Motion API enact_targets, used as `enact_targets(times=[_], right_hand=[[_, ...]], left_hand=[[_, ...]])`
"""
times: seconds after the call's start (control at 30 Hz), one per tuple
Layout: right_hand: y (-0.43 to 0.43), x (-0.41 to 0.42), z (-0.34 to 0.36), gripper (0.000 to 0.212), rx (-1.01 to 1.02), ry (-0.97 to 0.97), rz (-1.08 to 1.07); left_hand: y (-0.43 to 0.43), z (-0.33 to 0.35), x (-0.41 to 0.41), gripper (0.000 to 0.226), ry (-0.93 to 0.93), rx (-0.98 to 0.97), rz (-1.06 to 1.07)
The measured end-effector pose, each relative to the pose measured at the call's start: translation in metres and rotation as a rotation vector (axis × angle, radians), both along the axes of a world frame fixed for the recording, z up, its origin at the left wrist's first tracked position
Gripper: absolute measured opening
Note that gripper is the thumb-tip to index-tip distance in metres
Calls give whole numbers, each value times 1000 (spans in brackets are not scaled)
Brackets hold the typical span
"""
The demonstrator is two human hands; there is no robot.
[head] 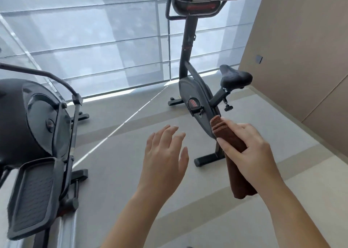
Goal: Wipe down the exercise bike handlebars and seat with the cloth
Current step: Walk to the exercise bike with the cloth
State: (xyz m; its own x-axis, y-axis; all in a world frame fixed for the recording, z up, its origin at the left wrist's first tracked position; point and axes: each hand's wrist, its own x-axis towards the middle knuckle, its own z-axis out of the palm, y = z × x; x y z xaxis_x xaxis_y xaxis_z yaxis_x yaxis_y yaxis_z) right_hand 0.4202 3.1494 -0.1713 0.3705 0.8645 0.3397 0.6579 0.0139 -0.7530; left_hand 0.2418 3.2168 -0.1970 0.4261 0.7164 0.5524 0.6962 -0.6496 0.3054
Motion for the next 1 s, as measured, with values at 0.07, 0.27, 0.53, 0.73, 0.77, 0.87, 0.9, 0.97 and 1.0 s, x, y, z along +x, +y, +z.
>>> enact_targets(times=[0.07,0.27,0.53,0.73,0.77,0.87,0.9,0.97,1.0], right_hand=[[35,19,4,45,15,-15,17],[133,45,-4,43,22,-8,66],[289,50,-18,48,28,-36,59],[438,38,6,46,39,-58,89],[459,37,10,45,49,-61,96],[513,35,14,45,64,-57,113],[527,35,14,44,63,-51,117],[552,38,13,45,62,-43,114],[565,40,13,46,62,-35,110]], left_hand=[[28,0,14,33,-4,-5,21],[115,-10,35,33,5,-19,73],[273,-30,54,33,-32,-11,37],[418,-11,43,32,-83,56,39],[439,-6,42,33,-88,66,46],[495,3,43,32,-90,72,49],[510,5,45,32,-88,70,41],[537,7,50,32,-81,76,22],[551,7,53,31,-79,81,11]])
